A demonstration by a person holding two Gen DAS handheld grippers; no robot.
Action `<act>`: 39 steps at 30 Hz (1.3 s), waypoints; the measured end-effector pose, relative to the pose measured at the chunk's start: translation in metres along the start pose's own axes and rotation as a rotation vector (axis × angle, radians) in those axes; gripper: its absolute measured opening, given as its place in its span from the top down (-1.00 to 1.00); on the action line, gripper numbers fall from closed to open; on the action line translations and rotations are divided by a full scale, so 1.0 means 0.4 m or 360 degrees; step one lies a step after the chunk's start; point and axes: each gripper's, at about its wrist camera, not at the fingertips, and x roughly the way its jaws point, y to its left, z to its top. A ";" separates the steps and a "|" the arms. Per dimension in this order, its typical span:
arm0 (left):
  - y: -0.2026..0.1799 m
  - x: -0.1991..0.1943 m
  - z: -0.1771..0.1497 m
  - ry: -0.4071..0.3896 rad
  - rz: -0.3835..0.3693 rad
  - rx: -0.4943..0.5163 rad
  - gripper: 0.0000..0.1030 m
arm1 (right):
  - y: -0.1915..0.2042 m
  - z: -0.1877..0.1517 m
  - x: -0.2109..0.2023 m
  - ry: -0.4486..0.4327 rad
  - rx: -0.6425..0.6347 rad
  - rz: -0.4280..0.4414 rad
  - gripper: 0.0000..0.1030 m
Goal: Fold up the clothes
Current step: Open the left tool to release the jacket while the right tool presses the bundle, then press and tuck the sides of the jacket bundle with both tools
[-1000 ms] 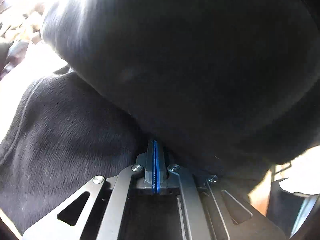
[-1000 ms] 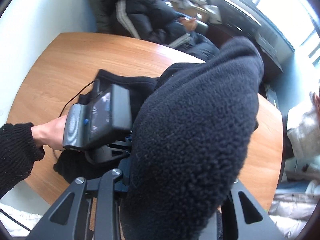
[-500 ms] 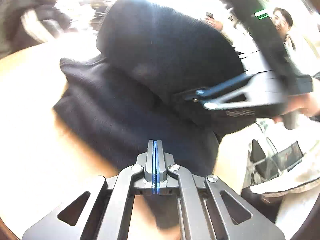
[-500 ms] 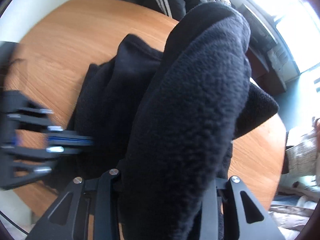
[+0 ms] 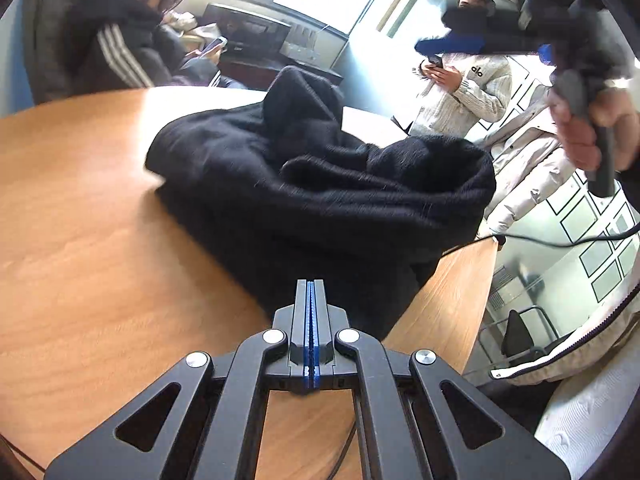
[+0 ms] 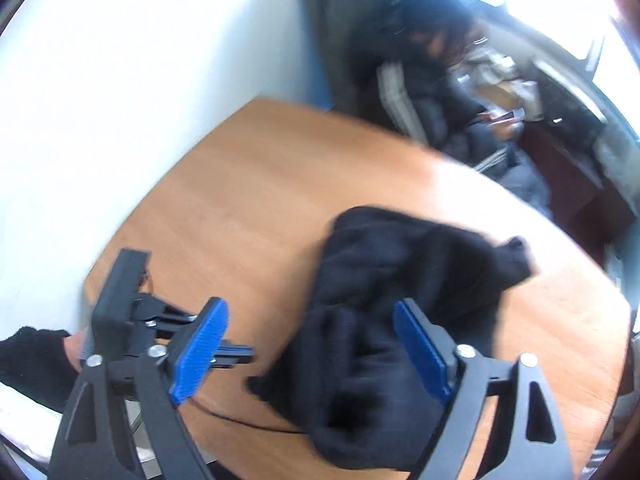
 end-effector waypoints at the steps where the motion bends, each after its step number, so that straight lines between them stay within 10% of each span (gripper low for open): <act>1: -0.029 0.033 0.000 0.0004 0.0000 0.0019 1.00 | -0.040 -0.016 0.005 0.0038 0.0031 0.0006 -0.76; 4: 0.126 0.104 -0.180 0.0004 -0.0013 0.0031 1.00 | -0.148 -0.095 0.020 0.0100 0.0070 0.0038 -0.52; 12: 0.017 0.350 -0.338 -0.0042 0.0049 -0.0035 1.00 | -0.102 -0.195 0.193 0.0179 -0.0007 0.0473 -0.02; 19: -0.086 0.315 -0.331 -0.0153 0.0078 -0.0025 0.98 | -0.048 -0.248 0.251 0.0118 -0.0122 0.0372 -0.26; 25: -0.314 0.376 -0.231 -0.0202 -0.0127 0.0015 0.95 | -0.289 -0.274 -0.080 -0.0373 0.0135 0.0643 -0.44; 29: -0.427 0.369 -0.244 -0.0125 0.0050 -0.0017 0.63 | -0.490 -0.364 -0.339 -0.0416 0.0190 0.0554 -0.54; 33: -0.476 0.342 -0.336 0.0010 0.0475 -0.0113 -0.77 | -0.594 -0.491 -0.489 -0.0243 0.0146 0.0326 -0.79; 36: -0.482 0.405 -0.341 -0.0042 0.0632 -0.0256 -0.87 | -0.599 -0.536 -0.452 -0.0196 0.0122 0.0246 -0.83; 39: -0.460 0.458 -0.267 -0.0248 0.0508 -0.0297 -0.87 | -0.546 -0.485 -0.329 -0.0278 0.0063 0.0342 -0.83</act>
